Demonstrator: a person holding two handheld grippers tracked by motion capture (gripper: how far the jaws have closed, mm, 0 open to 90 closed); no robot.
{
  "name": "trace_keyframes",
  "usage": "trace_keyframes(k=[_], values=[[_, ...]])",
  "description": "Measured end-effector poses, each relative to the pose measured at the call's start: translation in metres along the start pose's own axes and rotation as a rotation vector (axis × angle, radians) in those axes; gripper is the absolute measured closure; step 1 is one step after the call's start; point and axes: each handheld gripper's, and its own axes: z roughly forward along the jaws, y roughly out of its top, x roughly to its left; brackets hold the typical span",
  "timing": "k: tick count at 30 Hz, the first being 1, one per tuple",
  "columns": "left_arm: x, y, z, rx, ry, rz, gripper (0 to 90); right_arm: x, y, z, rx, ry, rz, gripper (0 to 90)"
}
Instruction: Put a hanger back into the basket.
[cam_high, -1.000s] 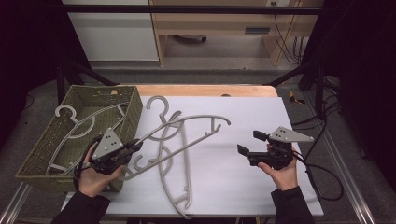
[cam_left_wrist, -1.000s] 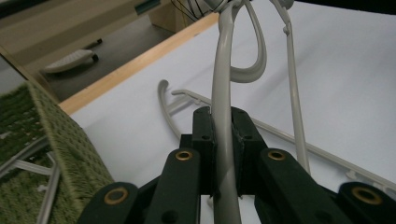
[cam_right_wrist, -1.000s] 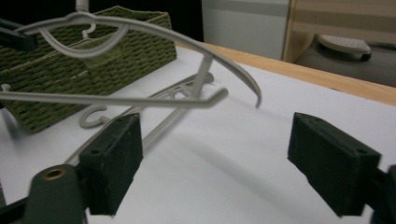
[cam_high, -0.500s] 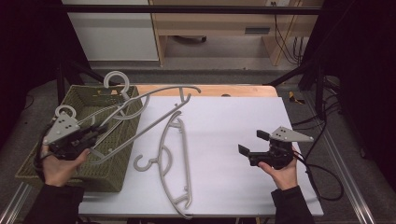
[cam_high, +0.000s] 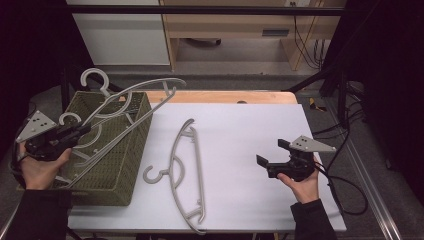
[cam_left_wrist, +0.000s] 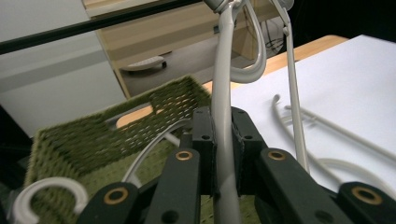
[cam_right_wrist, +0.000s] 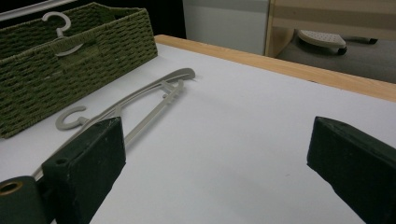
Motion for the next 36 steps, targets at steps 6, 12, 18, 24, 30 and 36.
trace_keyframes(k=[6,12,18,24,30,36], values=[[0.027,-0.018,-0.004,0.018,0.031,-0.039,82.0,-0.001,0.0,-0.001,-0.001,-0.005,-0.003,4.7],[0.048,-0.031,-0.007,0.045,0.072,-0.071,82.0,-0.001,-0.001,0.001,0.013,-0.005,-0.01,4.6],[0.065,-0.039,-0.014,0.071,0.099,-0.073,82.0,-0.002,-0.001,0.002,0.013,-0.012,0.0,4.6],[0.075,-0.051,-0.017,0.092,0.115,-0.093,82.0,-0.002,-0.001,0.002,0.015,-0.011,-0.003,4.6],[0.079,-0.058,-0.017,0.123,0.131,-0.096,81.9,-0.002,-0.002,0.002,0.018,-0.011,-0.008,4.6],[0.085,-0.069,-0.018,0.139,0.149,-0.118,81.9,-0.002,-0.002,0.004,0.023,-0.013,-0.008,4.6]])
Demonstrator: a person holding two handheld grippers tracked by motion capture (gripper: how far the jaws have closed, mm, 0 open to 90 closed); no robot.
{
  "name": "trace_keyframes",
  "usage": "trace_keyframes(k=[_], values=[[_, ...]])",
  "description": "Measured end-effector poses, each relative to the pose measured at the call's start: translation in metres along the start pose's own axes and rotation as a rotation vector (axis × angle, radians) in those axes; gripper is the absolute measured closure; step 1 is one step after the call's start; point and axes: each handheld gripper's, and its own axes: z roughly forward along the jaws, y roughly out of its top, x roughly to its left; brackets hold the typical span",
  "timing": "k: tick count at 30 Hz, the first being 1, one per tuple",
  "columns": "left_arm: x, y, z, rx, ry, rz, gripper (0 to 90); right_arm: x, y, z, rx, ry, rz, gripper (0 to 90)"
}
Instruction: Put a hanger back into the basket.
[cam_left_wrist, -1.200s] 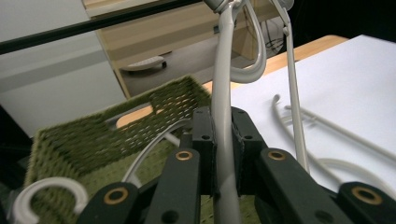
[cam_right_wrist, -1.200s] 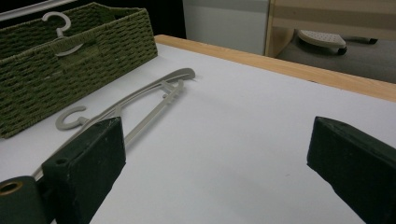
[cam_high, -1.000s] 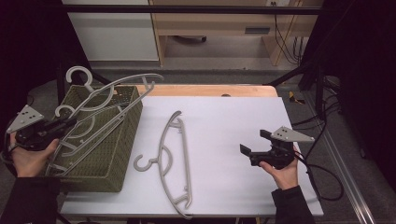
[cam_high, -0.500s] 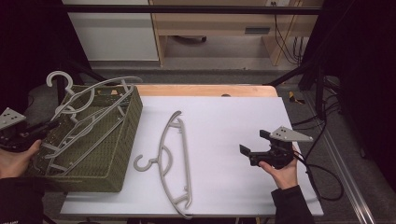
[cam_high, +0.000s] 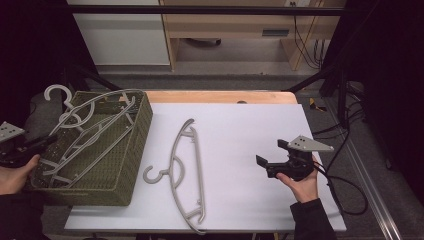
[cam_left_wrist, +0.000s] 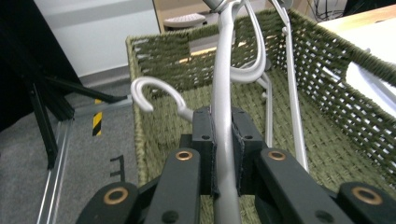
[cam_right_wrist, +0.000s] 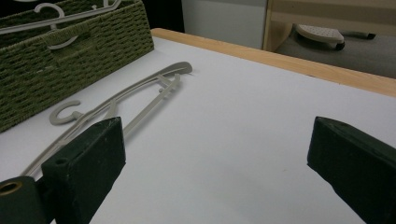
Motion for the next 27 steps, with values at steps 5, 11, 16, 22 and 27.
trace_keyframes(k=[5,11,16,22,27], values=[[0.0018,-0.003,0.0026,0.016,0.005,-0.01,82.0,-0.0001,-0.0003,0.0,0.007,0.002,-0.005,4.5],[0.0006,-0.0036,0.0041,0.041,0.025,-0.014,81.9,0.0008,-0.0007,0.0009,0.013,0.004,-0.003,4.5],[-0.0011,-0.0036,0.0079,0.075,0.061,-0.01,81.8,0.0018,-0.0015,0.003,0.02,0.003,-0.005,4.4],[-0.001,-0.0014,0.0079,0.1,0.067,0.0,81.9,0.0025,-0.0017,0.0032,0.021,0.005,-0.003,4.4],[0.0001,0.0009,0.0106,0.144,0.069,0.022,81.9,0.0024,-0.0018,0.0033,0.026,0.006,-0.008,4.4]])
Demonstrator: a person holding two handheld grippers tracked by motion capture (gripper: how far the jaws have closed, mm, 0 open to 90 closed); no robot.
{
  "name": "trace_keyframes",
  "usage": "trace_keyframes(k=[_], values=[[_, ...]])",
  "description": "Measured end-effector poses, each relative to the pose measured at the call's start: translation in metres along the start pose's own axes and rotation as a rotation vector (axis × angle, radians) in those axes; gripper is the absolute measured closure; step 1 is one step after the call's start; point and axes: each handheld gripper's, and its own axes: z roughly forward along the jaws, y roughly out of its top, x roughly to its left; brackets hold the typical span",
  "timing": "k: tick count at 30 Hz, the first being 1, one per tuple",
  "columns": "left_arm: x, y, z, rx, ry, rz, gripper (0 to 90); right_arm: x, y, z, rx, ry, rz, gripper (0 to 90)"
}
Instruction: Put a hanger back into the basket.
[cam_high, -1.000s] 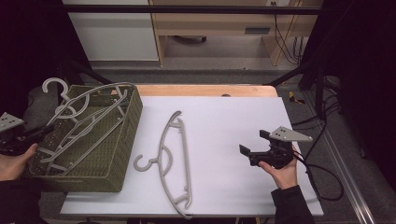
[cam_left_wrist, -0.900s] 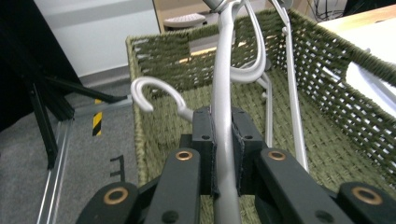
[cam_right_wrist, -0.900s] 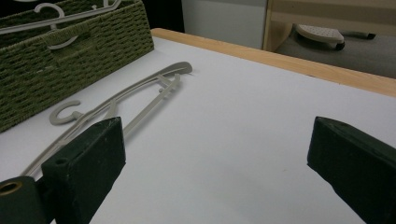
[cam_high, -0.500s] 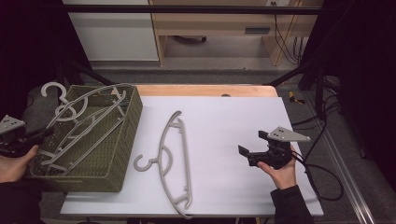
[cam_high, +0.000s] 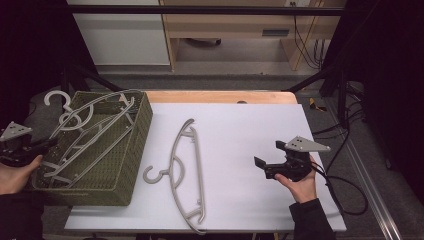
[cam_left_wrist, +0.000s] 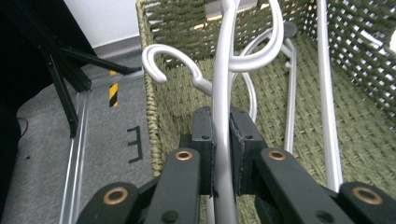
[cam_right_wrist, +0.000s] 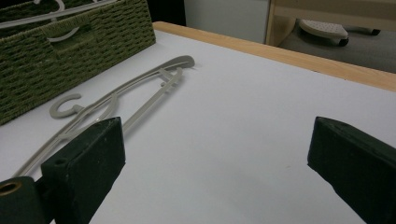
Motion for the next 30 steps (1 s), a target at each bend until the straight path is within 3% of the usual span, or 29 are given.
trace_keyframes(k=[1,4,6,7,14,15,17,19,22,27,29,30], values=[[0.0,0.0,0.0,0.0,0.0,0.0,81.9,0.0,0.0,0.0,0.0,0.0,0.0,4.4],[-0.003,-0.004,0.011,0.094,0.036,0.038,82.0,0.0,0.0,0.0,-0.003,0.003,0.001,4.5],[-0.002,-0.004,0.01,0.062,0.002,0.001,82.0,0.0,0.0,0.0,0.001,0.005,-0.002,4.5],[-0.004,-0.003,0.01,0.072,0.004,0.008,82.0,0.0,0.0,0.0,0.003,0.005,-0.004,4.5],[-0.011,0.0,0.02,0.178,0.023,0.025,81.3,0.0,0.0,0.0,-0.002,0.003,0.0,4.6],[-0.014,0.0,0.024,0.227,0.051,0.049,81.0,0.0,0.0,-0.001,-0.002,0.007,-0.005,4.6],[-0.015,0.0,0.025,0.24,0.051,0.058,79.7,0.0,0.0,-0.001,-0.003,0.006,-0.006,4.6],[-0.016,0.001,0.023,0.231,0.029,0.073,77.8,0.0,0.0,-0.002,-0.002,0.006,-0.007,4.6],[-0.015,0.003,0.017,0.192,0.005,0.057,75.5,0.0,0.001,-0.001,-0.003,0.009,-0.006,4.6],[-0.017,0.01,-0.007,0.028,-0.057,-0.014,68.6,0.002,0.001,0.0,-0.008,0.011,-0.002,4.6],[-0.019,0.012,-0.01,0.007,-0.077,-0.02,63.2,0.002,0.002,-0.001,-0.009,0.011,-0.004,4.6],[-0.026,0.014,-0.015,-0.037,-0.114,-0.026,61.0,0.003,0.002,-0.002,-0.009,0.015,-0.008,4.6]])
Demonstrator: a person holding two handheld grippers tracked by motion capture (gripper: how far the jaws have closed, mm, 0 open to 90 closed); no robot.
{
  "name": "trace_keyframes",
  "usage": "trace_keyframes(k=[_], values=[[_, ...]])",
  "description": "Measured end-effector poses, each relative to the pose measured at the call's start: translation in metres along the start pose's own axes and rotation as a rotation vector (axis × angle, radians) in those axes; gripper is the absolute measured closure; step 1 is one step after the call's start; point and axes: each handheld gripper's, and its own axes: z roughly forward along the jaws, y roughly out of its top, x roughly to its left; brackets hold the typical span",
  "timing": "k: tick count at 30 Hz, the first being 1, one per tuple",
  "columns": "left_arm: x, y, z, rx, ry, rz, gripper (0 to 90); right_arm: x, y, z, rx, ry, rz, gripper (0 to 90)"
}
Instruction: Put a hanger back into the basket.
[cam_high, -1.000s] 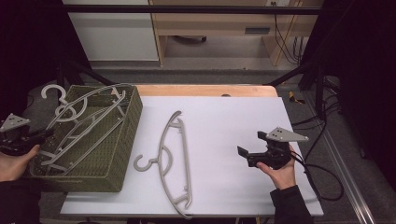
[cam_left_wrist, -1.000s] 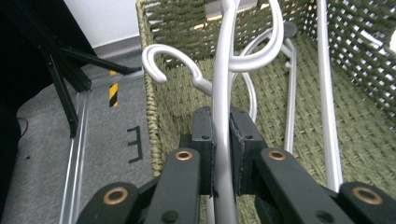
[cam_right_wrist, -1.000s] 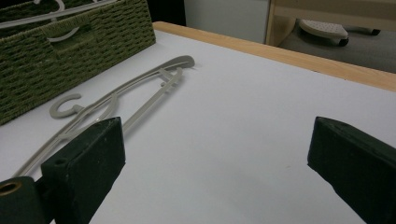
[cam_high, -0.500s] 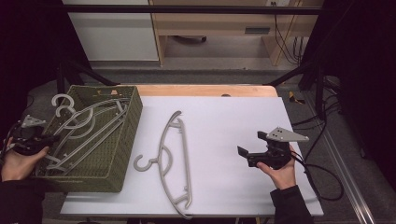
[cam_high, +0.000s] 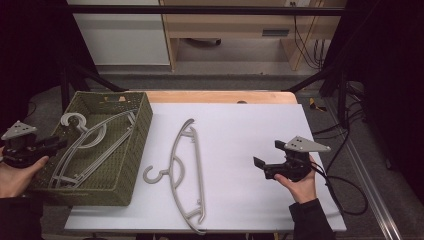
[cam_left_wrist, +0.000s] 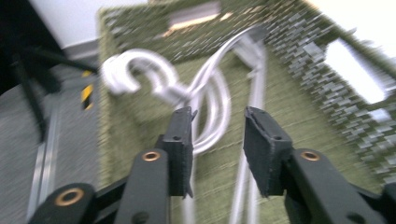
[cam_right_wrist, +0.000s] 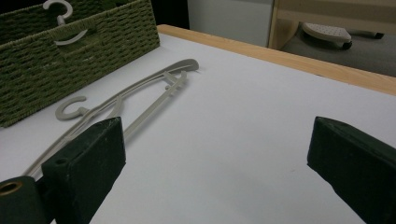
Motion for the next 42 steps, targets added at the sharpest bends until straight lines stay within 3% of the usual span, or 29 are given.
trace_keyframes(k=[5,7,10,11,12,14,19,30,39,42], values=[[-0.019,0.004,-0.003,-0.065,-0.061,0.005,47.7,0.001,0.001,0.0,-0.004,0.002,-0.002,4.6],[-0.034,0.006,-0.004,-0.13,-0.107,-0.004,43.3,0.002,0.001,0.0,-0.006,0.001,0.002,4.6],[-0.043,0.007,-0.005,-0.172,-0.142,-0.018,35.4,0.002,0.001,0.0,-0.009,0.001,0.003,4.5],[-0.055,0.007,-0.004,-0.213,-0.172,-0.012,32.2,0.002,0.001,0.0,-0.008,0.002,0.005,4.5],[-0.055,0.007,-0.004,-0.213,-0.172,-0.012,29.5,0.003,0.001,0.0,-0.008,0.001,0.004,4.5],[-0.071,0.007,-0.002,-0.248,-0.185,0.002,22.4,0.003,0.001,0.0,-0.006,0.006,-0.001,4.6],[-0.097,0.006,0.001,-0.289,-0.228,0.005,12.8,0.009,0.003,0.001,-0.005,0.012,-0.008,4.8],[-0.14,0.004,0.006,-0.276,-0.28,0.07,7.0,0.035,0.002,0.019,0.037,0.059,-0.05,4.8],[-0.157,0.0,0.013,-0.259,-0.307,0.087,7.0,0.054,0.0,0.032,0.071,0.092,-0.053,4.7],[-0.16,0.0,0.015,-0.259,-0.308,0.099,6.5,0.067,-0.003,0.043,0.102,0.114,-0.061,5.1]])
